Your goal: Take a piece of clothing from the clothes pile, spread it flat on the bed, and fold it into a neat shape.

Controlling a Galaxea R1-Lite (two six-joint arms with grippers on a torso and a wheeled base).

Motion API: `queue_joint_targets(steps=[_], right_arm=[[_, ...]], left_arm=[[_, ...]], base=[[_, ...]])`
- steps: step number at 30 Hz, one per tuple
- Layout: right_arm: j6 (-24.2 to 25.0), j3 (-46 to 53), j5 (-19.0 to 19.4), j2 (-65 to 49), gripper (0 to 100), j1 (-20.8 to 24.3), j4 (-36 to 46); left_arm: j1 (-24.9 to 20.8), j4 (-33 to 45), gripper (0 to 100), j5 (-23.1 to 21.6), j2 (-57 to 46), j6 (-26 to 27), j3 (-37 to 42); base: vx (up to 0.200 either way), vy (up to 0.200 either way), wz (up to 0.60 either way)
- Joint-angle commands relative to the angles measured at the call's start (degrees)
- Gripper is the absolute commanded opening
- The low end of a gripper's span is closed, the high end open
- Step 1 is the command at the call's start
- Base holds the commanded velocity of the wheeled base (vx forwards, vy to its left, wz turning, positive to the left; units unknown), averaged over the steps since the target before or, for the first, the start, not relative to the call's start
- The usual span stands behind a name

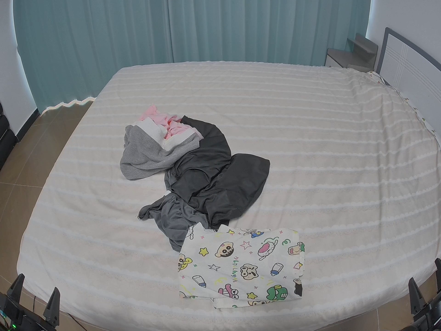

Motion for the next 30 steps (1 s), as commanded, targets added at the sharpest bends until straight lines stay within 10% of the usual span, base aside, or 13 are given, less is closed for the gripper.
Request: queue_joint_targets(steps=[1, 30], right_arm=[[-0.08, 1.01, 0.04, -0.81, 100, 0.0, -0.02], [0.01, 1.01, -0.05, -0.81, 100, 0.0, 0.07]], left_arm=[[0.04, -0.01, 100, -0.02, 0.13, 0.01, 0.75], [0.04, -0.01, 100, -0.02, 0.13, 0.01, 0.75]], base=[[0.0, 0.0, 0.0], [0.0, 0.0, 0.0]])
